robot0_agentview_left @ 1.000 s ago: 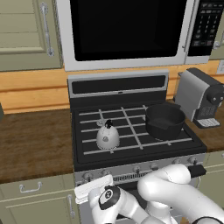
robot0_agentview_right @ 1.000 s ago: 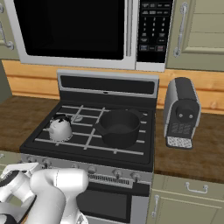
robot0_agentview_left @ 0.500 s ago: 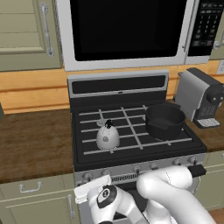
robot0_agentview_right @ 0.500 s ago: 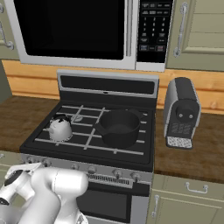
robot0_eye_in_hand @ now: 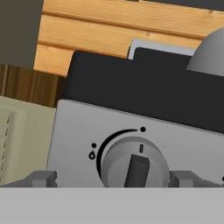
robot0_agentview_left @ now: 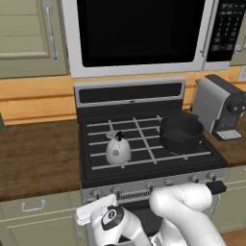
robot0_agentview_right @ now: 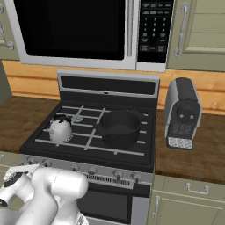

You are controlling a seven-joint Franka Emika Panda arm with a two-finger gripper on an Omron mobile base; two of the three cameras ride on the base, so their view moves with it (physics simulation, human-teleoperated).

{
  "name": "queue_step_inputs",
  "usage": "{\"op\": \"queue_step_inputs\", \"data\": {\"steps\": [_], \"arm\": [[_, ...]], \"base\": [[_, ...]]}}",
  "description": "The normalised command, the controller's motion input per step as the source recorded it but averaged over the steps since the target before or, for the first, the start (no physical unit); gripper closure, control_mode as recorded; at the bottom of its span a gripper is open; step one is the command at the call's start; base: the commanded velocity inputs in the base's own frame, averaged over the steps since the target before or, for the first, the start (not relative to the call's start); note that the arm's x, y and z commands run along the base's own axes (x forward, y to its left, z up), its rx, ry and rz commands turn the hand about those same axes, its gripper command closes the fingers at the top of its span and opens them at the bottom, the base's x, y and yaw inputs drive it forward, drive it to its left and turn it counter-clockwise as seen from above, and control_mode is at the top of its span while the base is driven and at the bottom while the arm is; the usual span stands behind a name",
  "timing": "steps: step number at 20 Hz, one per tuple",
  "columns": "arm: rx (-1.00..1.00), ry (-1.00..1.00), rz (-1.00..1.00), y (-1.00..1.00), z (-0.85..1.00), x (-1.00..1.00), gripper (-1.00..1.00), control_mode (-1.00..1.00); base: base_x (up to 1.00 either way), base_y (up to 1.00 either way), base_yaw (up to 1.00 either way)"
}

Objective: Pick the kettle from the counter and place it on a stove burner. Then turn the burner on.

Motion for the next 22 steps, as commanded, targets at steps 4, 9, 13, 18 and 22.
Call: {"op": "queue_step_inputs", "data": {"steps": [4,9,13,18,22], "arm": [[0.00,0.00,0.00,0.00,0.00,0.14,-1.00,-1.00],[0.02,-0.01,0.00,-0.12,0.01,0.01,-1.00,-1.00],[0.00,0.00,0.00,0.00,0.00,0.00,-1.00,-1.00],[0.00,0.00,0.00,0.00,0.00,0.03,1.00,-1.00],[0.00,0.02,0.00,0.00,0.00,0.28,1.00,-1.00]], "base": [[0.00,0.00,0.00],[0.00,0.00,0.00],[0.00,0.00,0.00],[0.00,0.00,0.00],[0.00,0.00,0.00]]}}
